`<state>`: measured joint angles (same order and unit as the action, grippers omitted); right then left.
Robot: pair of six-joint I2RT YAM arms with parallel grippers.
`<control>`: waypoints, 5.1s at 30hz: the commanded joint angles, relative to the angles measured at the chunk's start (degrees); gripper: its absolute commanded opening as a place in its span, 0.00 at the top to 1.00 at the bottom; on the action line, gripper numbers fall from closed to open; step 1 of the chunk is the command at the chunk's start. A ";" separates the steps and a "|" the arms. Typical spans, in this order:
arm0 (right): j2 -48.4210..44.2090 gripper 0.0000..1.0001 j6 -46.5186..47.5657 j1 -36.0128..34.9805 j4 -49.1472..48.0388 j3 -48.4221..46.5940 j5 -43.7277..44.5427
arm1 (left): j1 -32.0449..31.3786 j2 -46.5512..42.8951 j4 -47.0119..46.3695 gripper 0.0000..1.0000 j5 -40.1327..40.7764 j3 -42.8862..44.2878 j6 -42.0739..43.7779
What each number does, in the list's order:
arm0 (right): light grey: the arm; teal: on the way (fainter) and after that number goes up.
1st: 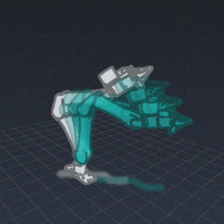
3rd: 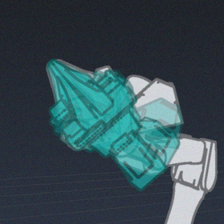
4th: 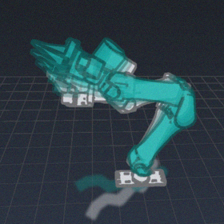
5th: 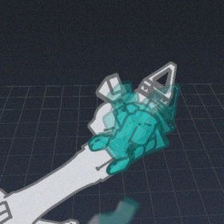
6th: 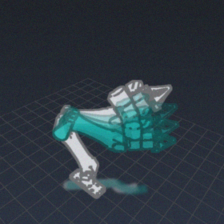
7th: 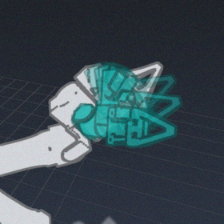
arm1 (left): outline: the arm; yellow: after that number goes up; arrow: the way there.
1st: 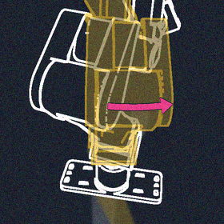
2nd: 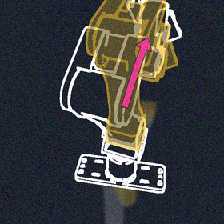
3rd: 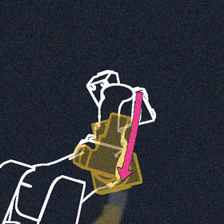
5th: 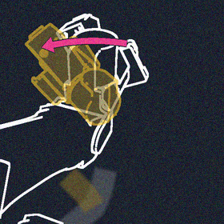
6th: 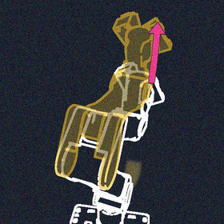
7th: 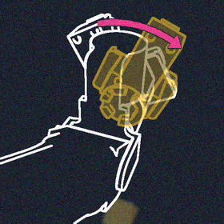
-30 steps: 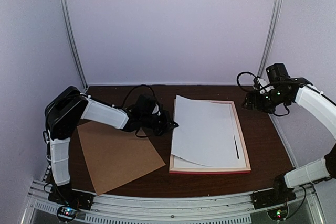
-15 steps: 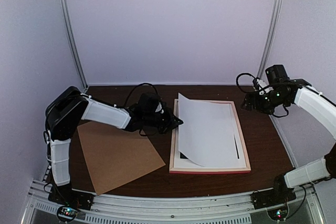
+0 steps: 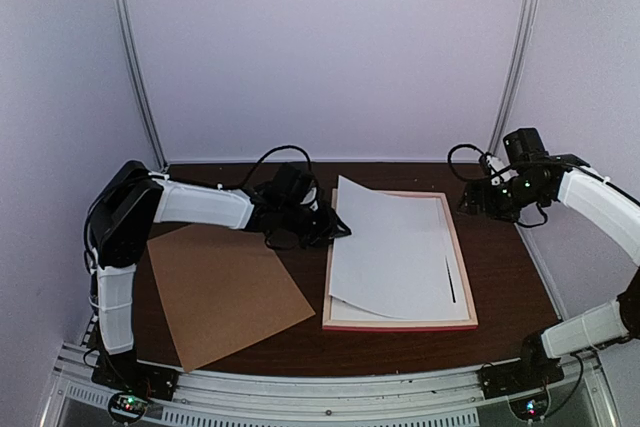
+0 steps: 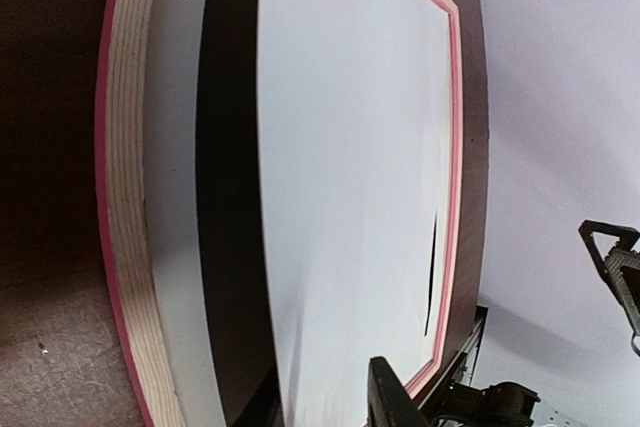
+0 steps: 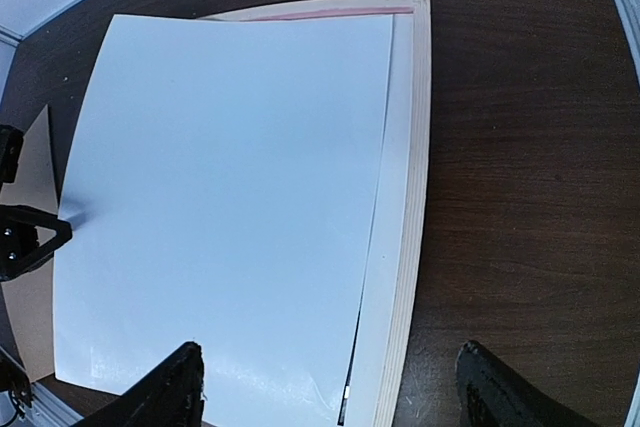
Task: Put the photo into the frame
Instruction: Turn over the photo, then place the photo on the mat board.
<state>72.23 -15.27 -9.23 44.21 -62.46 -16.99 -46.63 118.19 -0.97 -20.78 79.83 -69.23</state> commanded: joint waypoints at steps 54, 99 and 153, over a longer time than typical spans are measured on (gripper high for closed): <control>-0.64 0.11 0.73 0.36 1.18 -1.04 1.47 | 1.83 2.92 -16.98 1.00 -14.46 12.96 -14.89; -4.72 0.09 1.58 14.33 4.84 -5.43 -1.87 | -2.60 8.70 -3.14 1.00 -9.21 13.02 5.60; 3.97 0.00 2.31 10.03 -4.10 4.64 4.25 | -1.79 6.36 1.44 1.00 1.99 6.32 6.30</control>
<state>76.09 -13.23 1.23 41.25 -58.11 -14.26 -48.69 127.13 4.01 -20.29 87.33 -61.49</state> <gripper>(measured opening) 0.995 0.009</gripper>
